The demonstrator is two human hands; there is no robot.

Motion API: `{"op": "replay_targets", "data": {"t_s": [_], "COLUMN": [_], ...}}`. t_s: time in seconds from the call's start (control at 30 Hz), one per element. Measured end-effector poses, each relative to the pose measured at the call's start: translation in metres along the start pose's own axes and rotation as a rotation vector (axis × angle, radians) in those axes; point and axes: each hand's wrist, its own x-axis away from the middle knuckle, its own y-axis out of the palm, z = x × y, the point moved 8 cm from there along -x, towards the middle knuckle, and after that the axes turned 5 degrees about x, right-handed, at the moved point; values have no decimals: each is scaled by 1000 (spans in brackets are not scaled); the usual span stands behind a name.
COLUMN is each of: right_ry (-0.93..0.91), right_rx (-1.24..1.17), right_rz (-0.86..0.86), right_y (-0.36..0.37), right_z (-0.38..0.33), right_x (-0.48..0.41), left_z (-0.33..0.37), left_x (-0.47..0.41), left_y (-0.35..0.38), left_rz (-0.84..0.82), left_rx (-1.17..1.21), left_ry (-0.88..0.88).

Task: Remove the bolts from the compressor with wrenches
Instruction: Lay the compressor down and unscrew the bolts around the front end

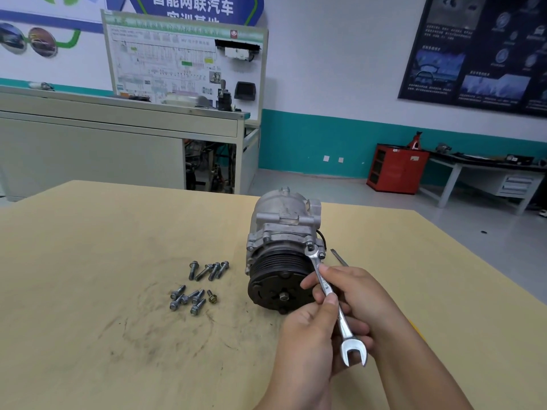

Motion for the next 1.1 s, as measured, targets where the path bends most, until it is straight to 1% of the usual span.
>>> {"op": "replay_targets", "data": {"t_s": [0.17, 0.5, 0.67, 0.8, 1.1], "right_ry": [28, 27, -2, 7, 25], "right_rx": [15, 44, 75, 45, 33], "right_rz": [-15, 28, 19, 8, 16], "right_y": [-1, -4, -4, -3, -3], "right_z": [0, -2, -7, -9, -4], "right_x": [-1, -5, -5, -5, -6], "left_z": [-1, 3, 4, 6, 3], "left_x": [1, 0, 0, 2, 2], "left_y": [2, 5, 5, 7, 6], "left_rz": [-14, -45, -46, -69, -55], "left_rx": [-21, -12, -8, 19, 42], "left_ry": [-8, -22, -27, -31, -49]}}
